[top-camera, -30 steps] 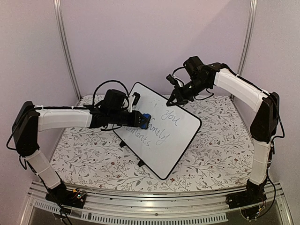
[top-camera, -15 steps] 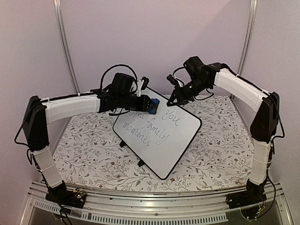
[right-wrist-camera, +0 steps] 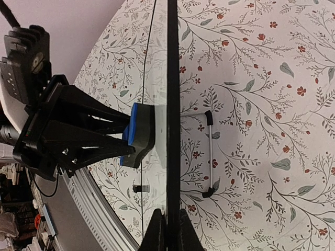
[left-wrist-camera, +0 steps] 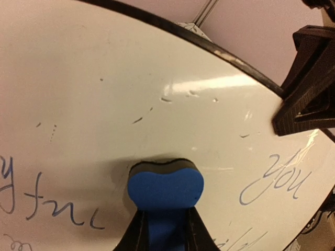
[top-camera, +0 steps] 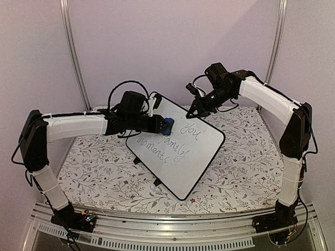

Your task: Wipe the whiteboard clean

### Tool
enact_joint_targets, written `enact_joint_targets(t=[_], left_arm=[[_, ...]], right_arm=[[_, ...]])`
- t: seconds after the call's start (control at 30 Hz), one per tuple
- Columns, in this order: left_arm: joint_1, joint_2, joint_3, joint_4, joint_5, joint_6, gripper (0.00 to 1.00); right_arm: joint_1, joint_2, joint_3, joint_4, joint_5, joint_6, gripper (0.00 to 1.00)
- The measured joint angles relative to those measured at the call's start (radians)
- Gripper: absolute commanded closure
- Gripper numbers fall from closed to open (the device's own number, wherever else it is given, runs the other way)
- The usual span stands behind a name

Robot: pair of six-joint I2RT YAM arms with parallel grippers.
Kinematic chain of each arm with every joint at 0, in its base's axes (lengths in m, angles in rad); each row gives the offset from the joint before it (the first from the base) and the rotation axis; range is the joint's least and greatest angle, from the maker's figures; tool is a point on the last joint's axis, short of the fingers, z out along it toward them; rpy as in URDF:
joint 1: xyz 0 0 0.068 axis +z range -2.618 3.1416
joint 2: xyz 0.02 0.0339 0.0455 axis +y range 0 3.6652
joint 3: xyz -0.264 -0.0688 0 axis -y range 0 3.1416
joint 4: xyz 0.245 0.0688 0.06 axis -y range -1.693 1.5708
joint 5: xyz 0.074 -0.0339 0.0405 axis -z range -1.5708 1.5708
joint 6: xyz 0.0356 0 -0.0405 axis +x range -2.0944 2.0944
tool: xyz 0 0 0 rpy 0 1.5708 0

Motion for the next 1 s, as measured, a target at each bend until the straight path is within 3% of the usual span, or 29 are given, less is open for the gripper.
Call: enact_joint_targets(t=[0.17,0.37,0.73,1.0], left_arm=[[-0.012,-0.043,-0.105,0.031,0.0,-0.014,1.0],[-0.017,-0.051,-0.114,0.035,-0.005,-0.021,1.0],[-0.031,0.046,0.134,-0.085,0.004,0.002,1.0],[-0.073,0.067,0.166,-0.065,-0.019,0.006,1.0]], right_arm=[[0.0,0.0,0.0,0.0,-0.001,0.0,1.0],[0.0,0.0,0.0,0.0,-0.002,0.0,1.0],[0.0,0.0,0.0,0.0,0.002,0.0,1.0],[0.0,0.0,0.0,-0.003,0.005,0.0,1.0]])
